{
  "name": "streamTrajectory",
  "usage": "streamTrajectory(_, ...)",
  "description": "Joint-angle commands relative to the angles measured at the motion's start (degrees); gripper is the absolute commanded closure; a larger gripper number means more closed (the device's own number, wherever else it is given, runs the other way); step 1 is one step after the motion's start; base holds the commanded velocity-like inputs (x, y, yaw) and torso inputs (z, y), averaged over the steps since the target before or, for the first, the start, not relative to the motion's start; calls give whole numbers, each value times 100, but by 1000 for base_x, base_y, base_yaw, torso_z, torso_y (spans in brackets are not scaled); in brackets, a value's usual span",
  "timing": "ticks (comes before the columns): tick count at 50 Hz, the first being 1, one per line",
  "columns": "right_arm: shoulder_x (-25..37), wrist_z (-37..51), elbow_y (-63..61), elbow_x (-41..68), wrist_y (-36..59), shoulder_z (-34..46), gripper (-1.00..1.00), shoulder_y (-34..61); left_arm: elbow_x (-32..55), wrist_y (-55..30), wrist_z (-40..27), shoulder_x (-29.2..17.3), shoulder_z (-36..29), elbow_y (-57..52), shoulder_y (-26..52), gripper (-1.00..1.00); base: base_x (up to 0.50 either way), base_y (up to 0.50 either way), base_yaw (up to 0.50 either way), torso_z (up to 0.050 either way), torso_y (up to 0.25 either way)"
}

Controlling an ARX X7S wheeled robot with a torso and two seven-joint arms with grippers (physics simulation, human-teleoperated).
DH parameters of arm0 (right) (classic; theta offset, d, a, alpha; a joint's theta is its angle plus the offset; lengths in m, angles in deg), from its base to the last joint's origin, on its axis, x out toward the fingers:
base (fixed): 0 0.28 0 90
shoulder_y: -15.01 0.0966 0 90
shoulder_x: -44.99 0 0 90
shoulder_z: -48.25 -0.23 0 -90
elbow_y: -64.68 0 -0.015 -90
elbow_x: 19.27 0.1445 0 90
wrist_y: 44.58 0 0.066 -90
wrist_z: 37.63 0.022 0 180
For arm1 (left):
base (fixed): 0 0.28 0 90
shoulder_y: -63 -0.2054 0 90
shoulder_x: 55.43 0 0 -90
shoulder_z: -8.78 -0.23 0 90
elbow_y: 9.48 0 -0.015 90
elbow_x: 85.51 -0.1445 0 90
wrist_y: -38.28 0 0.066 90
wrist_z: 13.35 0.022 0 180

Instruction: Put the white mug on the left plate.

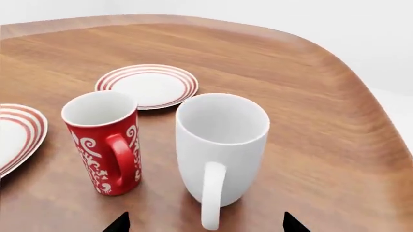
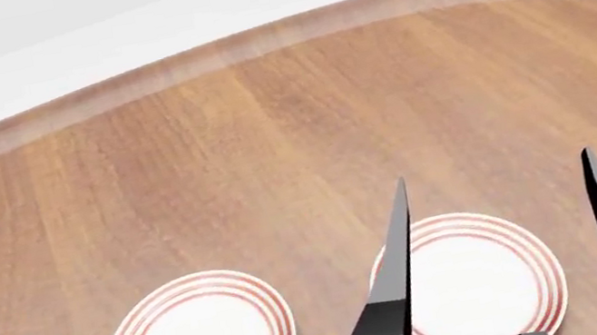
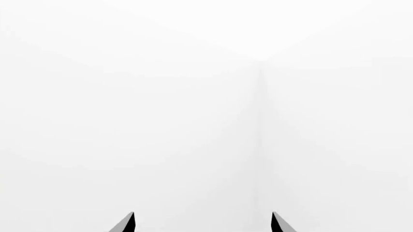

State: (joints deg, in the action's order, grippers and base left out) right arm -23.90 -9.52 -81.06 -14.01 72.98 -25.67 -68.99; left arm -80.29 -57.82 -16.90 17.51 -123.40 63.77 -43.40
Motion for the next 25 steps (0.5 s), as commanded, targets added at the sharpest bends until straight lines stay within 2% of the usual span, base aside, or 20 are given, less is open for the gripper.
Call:
streamTrajectory(1,-75,-129,2,-51,22,-76,-100,23,-50,177,88,318,111,822,210,-100,0,0,0,0,0)
streamTrajectory(15,-42,-113,16,-12,4,-57,-100,48,-343,386,8,626,14,1891,806,-100,0,0,0,0,0)
streamTrajectory(25,-20,-89,10,17,-1,-58,-100,49,-558,408,-18,713,-182,2055,976,-100,0,0,0,0,0)
